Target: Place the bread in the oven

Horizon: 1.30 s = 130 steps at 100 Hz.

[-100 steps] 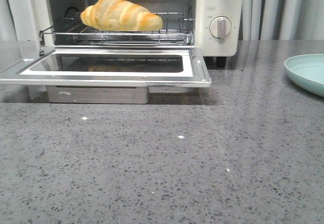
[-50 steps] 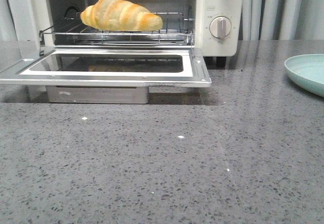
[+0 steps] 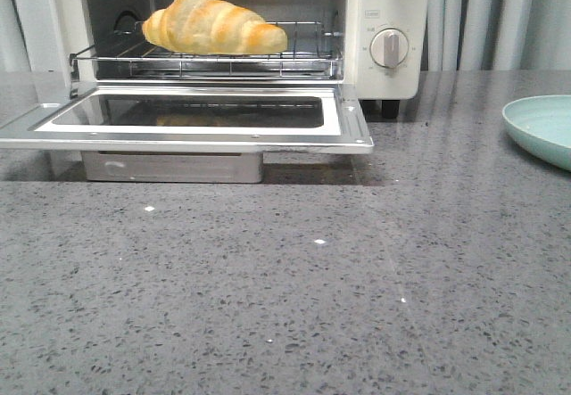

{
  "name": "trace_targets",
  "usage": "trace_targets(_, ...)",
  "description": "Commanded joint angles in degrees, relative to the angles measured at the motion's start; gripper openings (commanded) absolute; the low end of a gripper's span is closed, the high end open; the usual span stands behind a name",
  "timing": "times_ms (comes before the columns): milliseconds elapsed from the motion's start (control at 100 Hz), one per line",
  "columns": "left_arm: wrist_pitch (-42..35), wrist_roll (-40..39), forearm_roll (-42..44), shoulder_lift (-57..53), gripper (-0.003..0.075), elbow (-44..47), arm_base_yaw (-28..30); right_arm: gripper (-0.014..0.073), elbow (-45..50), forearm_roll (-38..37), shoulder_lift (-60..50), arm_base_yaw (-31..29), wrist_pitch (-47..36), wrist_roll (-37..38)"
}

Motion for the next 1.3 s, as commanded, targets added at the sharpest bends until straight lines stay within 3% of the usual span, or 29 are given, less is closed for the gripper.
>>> trace_targets(0, -3.52, -0.52, -1.42, 0.65, -0.0022, -1.42, 0.02, -0.0067, -1.0, 4.63, 0.47, -4.38, -10.88, -9.04)
trace_targets(180, -3.52, -0.52, -1.42, 0.65, -0.0021, -1.42, 0.02, -0.0067, 2.33, 19.31, 0.47, -15.99, -22.78, -25.54)
trace_targets(380, -3.52, -0.52, -1.42, 0.65, -0.0021, -1.42, 0.02, -0.0067, 7.34, 27.34, 0.47, -27.43, -30.38, -28.56)
trace_targets(790, -3.52, -0.52, -1.42, 0.65, -0.0022, -1.42, 0.02, -0.0067, 16.37, 28.03, -5.64, -34.91, -41.03, -28.56)
trace_targets(1290, -3.52, -0.52, -1.42, 0.65, -0.0021, -1.42, 0.02, -0.0067, 24.48, 29.4, -13.09, -43.77, -45.29, -28.44)
